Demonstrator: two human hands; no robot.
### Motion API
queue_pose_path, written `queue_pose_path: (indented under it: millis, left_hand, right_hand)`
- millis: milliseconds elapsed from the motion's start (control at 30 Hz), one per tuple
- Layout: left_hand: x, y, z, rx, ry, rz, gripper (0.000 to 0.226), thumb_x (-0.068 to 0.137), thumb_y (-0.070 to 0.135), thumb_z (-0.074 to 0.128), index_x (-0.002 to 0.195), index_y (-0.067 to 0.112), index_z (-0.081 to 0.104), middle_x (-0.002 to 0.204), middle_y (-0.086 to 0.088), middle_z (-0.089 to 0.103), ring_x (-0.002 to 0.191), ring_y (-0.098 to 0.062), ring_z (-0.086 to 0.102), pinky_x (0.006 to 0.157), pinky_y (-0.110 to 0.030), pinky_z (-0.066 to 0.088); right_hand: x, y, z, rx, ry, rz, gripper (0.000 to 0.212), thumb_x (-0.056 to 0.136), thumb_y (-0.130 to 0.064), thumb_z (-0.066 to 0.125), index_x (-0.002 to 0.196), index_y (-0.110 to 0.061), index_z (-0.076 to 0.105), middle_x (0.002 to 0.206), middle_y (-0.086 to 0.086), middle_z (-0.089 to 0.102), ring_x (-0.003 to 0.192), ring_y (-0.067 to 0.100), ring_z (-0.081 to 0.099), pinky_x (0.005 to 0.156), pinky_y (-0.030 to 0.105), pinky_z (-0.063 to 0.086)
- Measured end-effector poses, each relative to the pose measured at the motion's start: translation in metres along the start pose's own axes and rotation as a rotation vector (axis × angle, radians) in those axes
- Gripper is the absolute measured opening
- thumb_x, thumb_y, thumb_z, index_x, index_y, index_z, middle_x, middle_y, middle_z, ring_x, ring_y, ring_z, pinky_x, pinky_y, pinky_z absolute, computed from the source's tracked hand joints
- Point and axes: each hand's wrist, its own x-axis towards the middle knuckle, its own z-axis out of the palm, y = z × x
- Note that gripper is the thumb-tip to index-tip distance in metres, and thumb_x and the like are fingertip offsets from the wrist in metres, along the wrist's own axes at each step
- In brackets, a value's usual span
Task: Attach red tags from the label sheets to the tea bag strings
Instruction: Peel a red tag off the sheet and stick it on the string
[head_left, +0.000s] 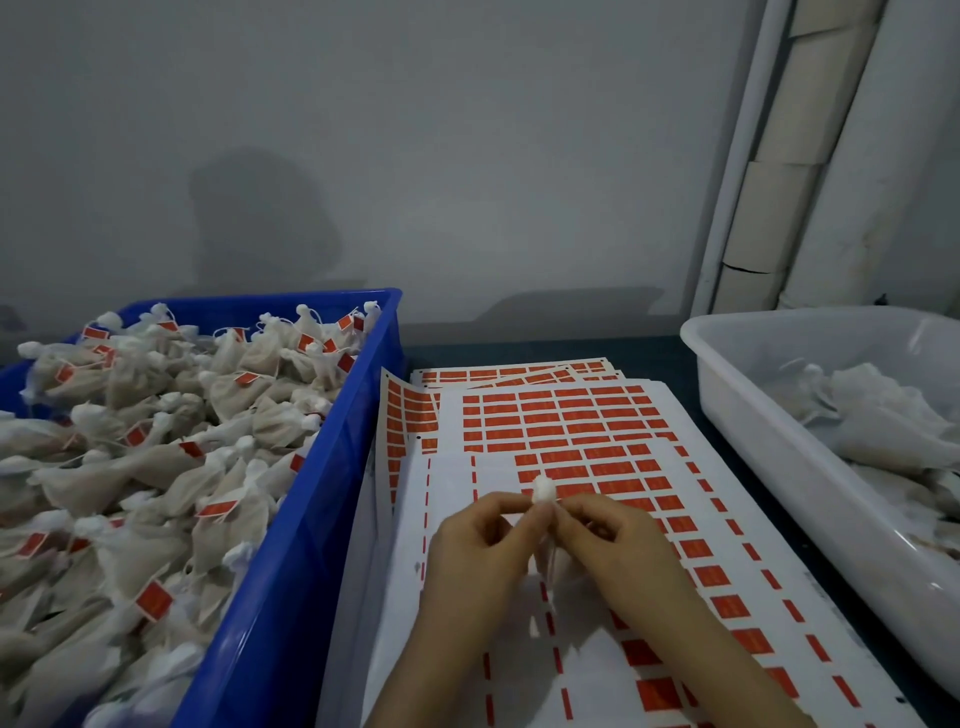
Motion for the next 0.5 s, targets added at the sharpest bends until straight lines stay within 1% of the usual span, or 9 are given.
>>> queue_pose_path:
  millis: [33, 100, 167, 233, 300, 367, 433, 500]
  left_hand:
    - [0.001, 0.000, -0.002, 0.009, 0.020, 0.000, 0.015, 0.076, 0.049, 0.061, 0.087, 0.039, 0.064, 0.073, 0.023, 0.067, 0.071, -0.001, 0.065, 0.055, -0.006, 0.047]
    - [0.003, -0.001, -0.004, 0.021, 0.046, -0.008, 0.006, 0.081, 0.043, 0.064, 0.086, 0.041, 0.062, 0.070, 0.027, 0.066, 0.072, 0.006, 0.063, 0.053, -0.006, 0.048]
    - [0.005, -0.003, -0.004, 0.036, 0.039, -0.020, 0.002, 0.082, 0.041, 0.064, 0.084, 0.039, 0.063, 0.070, 0.024, 0.067, 0.073, 0.010, 0.062, 0.059, -0.009, 0.053]
    - [0.004, -0.004, -0.004, 0.051, 0.042, -0.004, 0.006, 0.082, 0.041, 0.064, 0.084, 0.035, 0.066, 0.075, 0.021, 0.068, 0.076, 0.009, 0.063, 0.063, -0.009, 0.052]
    - [0.002, -0.003, -0.004, 0.020, 0.088, 0.031, 0.013, 0.080, 0.043, 0.062, 0.084, 0.032, 0.068, 0.074, 0.019, 0.069, 0.076, 0.005, 0.064, 0.063, -0.010, 0.053]
    - [-0.001, 0.003, -0.007, -0.050, 0.167, 0.078, 0.020, 0.077, 0.045, 0.058, 0.085, 0.028, 0.066, 0.071, 0.014, 0.070, 0.067, -0.003, 0.067, 0.059, -0.013, 0.054]
    - [-0.003, 0.014, -0.008, -0.147, 0.299, 0.169, 0.019, 0.081, 0.042, 0.055, 0.087, 0.026, 0.062, 0.070, 0.008, 0.071, 0.063, -0.008, 0.068, 0.058, -0.015, 0.054]
    - [-0.002, 0.021, -0.012, -0.186, 0.483, 0.363, 0.012, 0.089, 0.039, 0.052, 0.090, 0.029, 0.058, 0.077, 0.010, 0.072, 0.069, -0.007, 0.069, 0.058, -0.013, 0.053]
  right_hand:
    - [0.000, -0.001, 0.000, -0.014, -0.002, -0.005, 0.011, 0.079, -0.050, 0.052, 0.077, -0.041, 0.058, 0.076, -0.021, 0.061, 0.071, -0.008, 0.059, 0.055, 0.003, 0.041]
    - [0.000, -0.001, 0.001, -0.049, -0.002, -0.008, 0.021, 0.070, -0.060, 0.046, 0.071, -0.043, 0.057, 0.076, -0.021, 0.059, 0.071, -0.003, 0.058, 0.059, 0.006, 0.039]
    - [-0.001, 0.000, 0.002, -0.066, -0.012, -0.010, 0.021, 0.067, -0.062, 0.044, 0.067, -0.045, 0.056, 0.079, -0.022, 0.058, 0.074, -0.002, 0.057, 0.063, 0.007, 0.037]
    - [-0.001, 0.002, 0.005, -0.071, -0.014, -0.024, 0.020, 0.068, -0.063, 0.045, 0.067, -0.046, 0.057, 0.082, -0.022, 0.057, 0.077, -0.004, 0.056, 0.062, 0.006, 0.039]
    - [0.000, 0.004, 0.006, -0.064, 0.009, -0.044, 0.015, 0.071, -0.061, 0.050, 0.072, -0.048, 0.057, 0.084, -0.024, 0.057, 0.079, -0.009, 0.055, 0.058, 0.005, 0.042]
    - [0.002, 0.006, 0.006, -0.035, 0.038, -0.033, 0.004, 0.078, -0.051, 0.058, 0.081, -0.050, 0.055, 0.088, -0.025, 0.057, 0.078, -0.006, 0.057, 0.056, 0.002, 0.043]
    - [0.004, 0.008, 0.006, -0.023, 0.082, -0.021, 0.012, 0.083, -0.041, 0.061, 0.084, -0.049, 0.053, 0.090, -0.024, 0.057, 0.077, 0.000, 0.059, 0.052, 0.002, 0.042]
    - [0.005, 0.010, 0.005, -0.034, 0.114, 0.004, 0.014, 0.085, -0.038, 0.060, 0.083, -0.049, 0.051, 0.091, -0.026, 0.055, 0.079, 0.001, 0.058, 0.051, 0.004, 0.041]
